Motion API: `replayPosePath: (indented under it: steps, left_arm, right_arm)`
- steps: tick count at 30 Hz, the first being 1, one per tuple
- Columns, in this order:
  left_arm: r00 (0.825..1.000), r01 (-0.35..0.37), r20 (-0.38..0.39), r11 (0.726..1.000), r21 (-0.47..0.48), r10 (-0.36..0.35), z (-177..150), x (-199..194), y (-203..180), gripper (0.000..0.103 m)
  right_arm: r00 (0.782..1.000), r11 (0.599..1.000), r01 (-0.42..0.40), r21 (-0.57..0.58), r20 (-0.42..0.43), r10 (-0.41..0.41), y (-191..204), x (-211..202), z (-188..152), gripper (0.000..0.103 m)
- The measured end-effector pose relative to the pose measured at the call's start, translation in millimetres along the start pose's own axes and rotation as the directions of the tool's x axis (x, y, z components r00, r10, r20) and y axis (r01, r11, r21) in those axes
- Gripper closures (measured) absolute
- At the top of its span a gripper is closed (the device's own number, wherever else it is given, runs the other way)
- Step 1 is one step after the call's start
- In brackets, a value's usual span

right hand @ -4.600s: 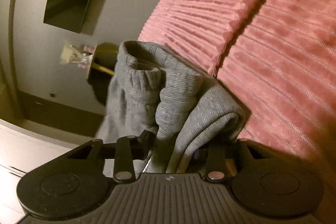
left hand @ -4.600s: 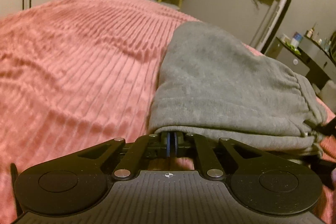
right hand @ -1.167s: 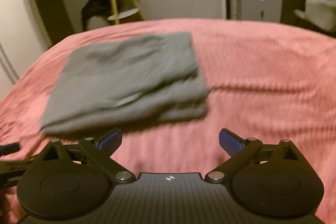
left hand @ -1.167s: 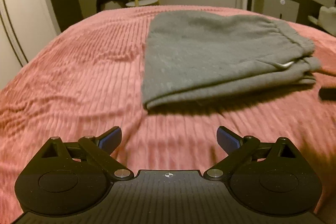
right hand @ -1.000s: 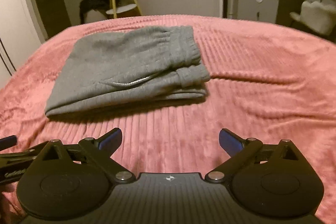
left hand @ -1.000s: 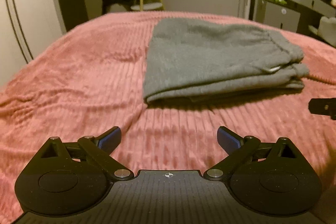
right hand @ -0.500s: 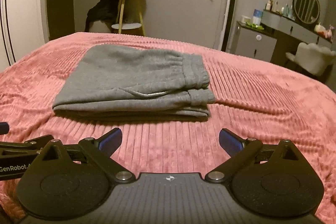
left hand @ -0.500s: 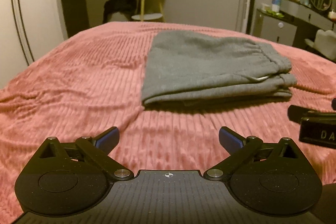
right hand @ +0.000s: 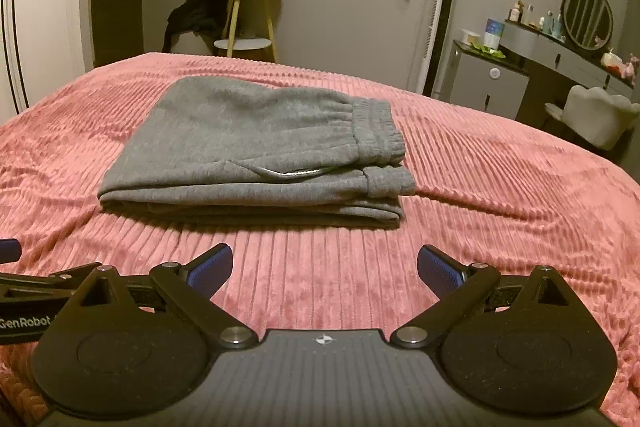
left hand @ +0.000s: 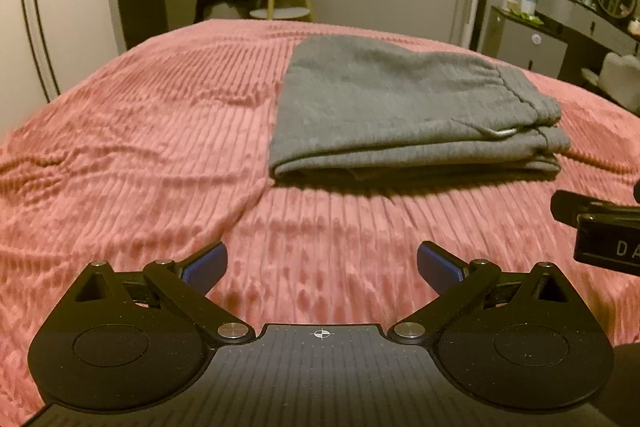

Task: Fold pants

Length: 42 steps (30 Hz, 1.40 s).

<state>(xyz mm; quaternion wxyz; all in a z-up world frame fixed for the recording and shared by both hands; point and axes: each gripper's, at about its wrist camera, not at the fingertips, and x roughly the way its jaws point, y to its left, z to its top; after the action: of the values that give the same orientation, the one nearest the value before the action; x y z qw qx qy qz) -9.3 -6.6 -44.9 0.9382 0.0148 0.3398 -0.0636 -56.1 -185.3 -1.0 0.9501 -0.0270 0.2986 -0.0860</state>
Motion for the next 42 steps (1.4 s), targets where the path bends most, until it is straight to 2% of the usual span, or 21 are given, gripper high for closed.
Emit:
replayPosePath:
  steps: [42]
  left_arm:
    - [1.000,0.007,0.012,1.000,-0.024,-0.007,-0.5,-5.0,-0.6,0.000]
  right_arm:
    - [1.000,0.999,-0.024,-0.026,-0.011,0.023,2.0,2.0,-0.3,0.004]
